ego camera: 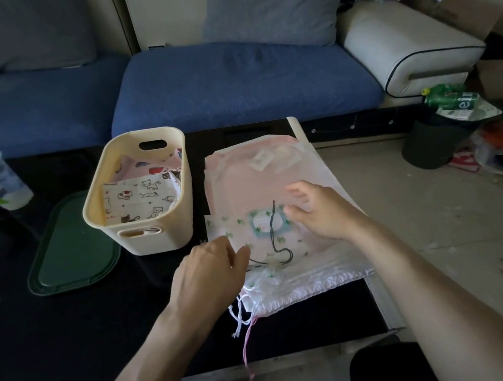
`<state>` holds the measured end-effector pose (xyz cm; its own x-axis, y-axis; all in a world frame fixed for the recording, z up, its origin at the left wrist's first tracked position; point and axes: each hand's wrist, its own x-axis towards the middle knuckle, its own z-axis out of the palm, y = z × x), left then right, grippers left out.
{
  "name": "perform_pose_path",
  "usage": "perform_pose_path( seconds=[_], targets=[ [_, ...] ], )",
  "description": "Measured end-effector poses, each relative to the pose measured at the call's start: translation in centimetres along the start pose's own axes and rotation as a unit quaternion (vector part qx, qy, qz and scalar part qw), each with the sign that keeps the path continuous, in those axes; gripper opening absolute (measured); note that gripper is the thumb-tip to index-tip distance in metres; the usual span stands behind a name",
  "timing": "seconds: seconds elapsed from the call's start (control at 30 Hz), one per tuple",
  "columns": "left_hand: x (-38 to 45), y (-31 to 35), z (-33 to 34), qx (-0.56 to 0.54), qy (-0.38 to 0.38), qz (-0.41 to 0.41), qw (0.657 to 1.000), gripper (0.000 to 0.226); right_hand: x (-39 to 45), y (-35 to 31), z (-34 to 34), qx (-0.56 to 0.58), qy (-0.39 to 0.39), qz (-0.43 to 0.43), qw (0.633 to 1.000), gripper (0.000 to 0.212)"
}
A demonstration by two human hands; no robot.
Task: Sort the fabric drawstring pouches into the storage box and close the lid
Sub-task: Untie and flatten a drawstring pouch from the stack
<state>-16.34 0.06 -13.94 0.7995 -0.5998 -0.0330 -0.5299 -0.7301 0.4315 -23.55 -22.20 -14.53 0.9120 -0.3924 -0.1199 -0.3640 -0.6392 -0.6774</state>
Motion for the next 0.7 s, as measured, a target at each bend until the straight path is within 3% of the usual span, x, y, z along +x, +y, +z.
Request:
perform_pose_path(
  seconds=[0.07,0.13,0.23,0.33,0.53,0.63,0.7],
  targets=[
    [0.0,0.2,0.2,0.003,-0.027,0.003,1.0,0.049,-0.4,-0.5,0.0,0.01,0.025,-0.02,0.999,0.017],
    [0.1,0.3,0.4,0.006,-0.043,-0.001,0.999,0.059,-0.9,-0.8,-0.1,-0.02,0.023,-0.027,0.999,0.031],
    [0.1,0.6,0.4,0.003,-0.063,-0.013,0.998,0.068,-2.3,-1.3,-0.3,-0.066,-0.048,-0.023,0.996,0.049],
    [0.1,0.6,0.4,-0.002,-0.099,-0.013,0.995,0.072,-3.8,-1.7,-0.3,-0.066,-0.106,0.003,0.992,0.053],
    [0.1,0.6,0.3,-0.086,-0.167,0.001,0.982,0.05,-4.9,-2.7,-0.2,-0.101,-0.154,0.038,0.982,0.044],
    [0.3,0.6,0.2,-0.113,-0.152,0.006,0.982,0.031,-4.7,-2.4,0.2,-0.107,-0.161,0.045,0.98,0.047],
    [0.4,0.4,-0.3,-0.117,-0.135,0.006,0.984,0.021,-4.5,-2.2,0.5,-0.081,-0.175,0.042,0.98,0.038]
  ],
)
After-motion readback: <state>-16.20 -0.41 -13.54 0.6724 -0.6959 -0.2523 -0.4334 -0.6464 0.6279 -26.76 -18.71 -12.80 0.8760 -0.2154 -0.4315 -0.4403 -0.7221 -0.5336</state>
